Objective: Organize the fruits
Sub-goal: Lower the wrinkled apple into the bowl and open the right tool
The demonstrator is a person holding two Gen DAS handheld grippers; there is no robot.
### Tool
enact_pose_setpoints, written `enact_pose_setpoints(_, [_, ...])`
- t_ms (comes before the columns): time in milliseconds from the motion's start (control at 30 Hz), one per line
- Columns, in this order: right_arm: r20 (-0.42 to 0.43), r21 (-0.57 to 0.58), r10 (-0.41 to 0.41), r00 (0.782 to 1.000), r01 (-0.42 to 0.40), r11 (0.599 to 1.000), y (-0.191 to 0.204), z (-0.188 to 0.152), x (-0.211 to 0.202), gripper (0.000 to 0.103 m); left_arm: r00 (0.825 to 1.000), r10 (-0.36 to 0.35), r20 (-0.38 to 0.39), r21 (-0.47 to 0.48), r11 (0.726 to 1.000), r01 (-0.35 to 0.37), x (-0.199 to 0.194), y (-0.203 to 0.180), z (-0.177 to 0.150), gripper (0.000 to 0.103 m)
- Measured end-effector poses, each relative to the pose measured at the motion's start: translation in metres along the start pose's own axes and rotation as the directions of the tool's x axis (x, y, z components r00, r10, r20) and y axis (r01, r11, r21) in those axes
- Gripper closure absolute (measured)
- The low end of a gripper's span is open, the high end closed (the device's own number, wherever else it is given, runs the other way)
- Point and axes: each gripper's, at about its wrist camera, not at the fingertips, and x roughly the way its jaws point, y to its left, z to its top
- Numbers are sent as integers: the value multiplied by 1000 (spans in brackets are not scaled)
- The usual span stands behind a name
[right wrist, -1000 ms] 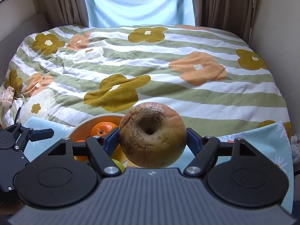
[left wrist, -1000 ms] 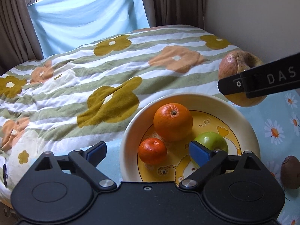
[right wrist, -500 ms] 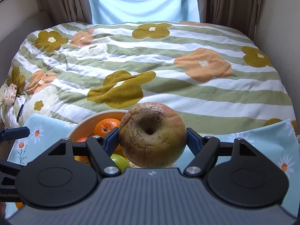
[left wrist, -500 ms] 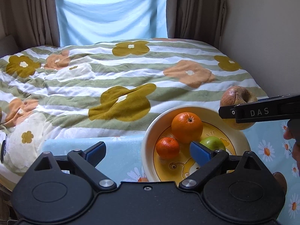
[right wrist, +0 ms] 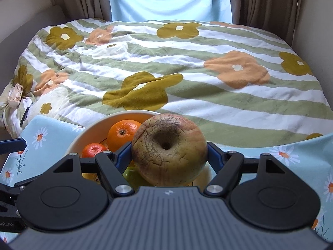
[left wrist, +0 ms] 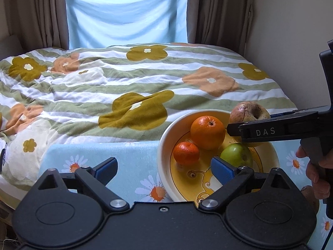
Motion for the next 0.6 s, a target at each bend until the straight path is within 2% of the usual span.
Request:
enact_pose_setpoints(100, [-6,-9,15,1000,-15,1000,1,-1,4,12,1000,7,-3,9,1000,-7,-1,-2,-3,5])
enact_pose_setpoints(133, [15,-3,11,1000,-11,1000,0,-2,2,9,1000,9,-3,12,1000,-9,-1,-2,-3,5])
enact_pose_setpoints(167, [42,-6,2,999,-2,1000,0,-2,-2,0,1000,9,-3,11,1000,-9,-1,-1,-4,5])
enact_pose_setpoints(267, [87,-29,-31,996,34,999,1,-1,-10,0,1000,0,-10,7,1000,0,-2,0,-4,5])
enact_pose_setpoints(400, [58,-29,-37,998,39,999,-2,-4,-10,0,1000,4,-14,12,1000,-4,-3,-2,-5,5])
enact_pose_setpoints(600, [63,-18,-38,997,39,999,-2,-7,-18,0,1000,10,-8,11,1000,-10,-9,-4,-9,5])
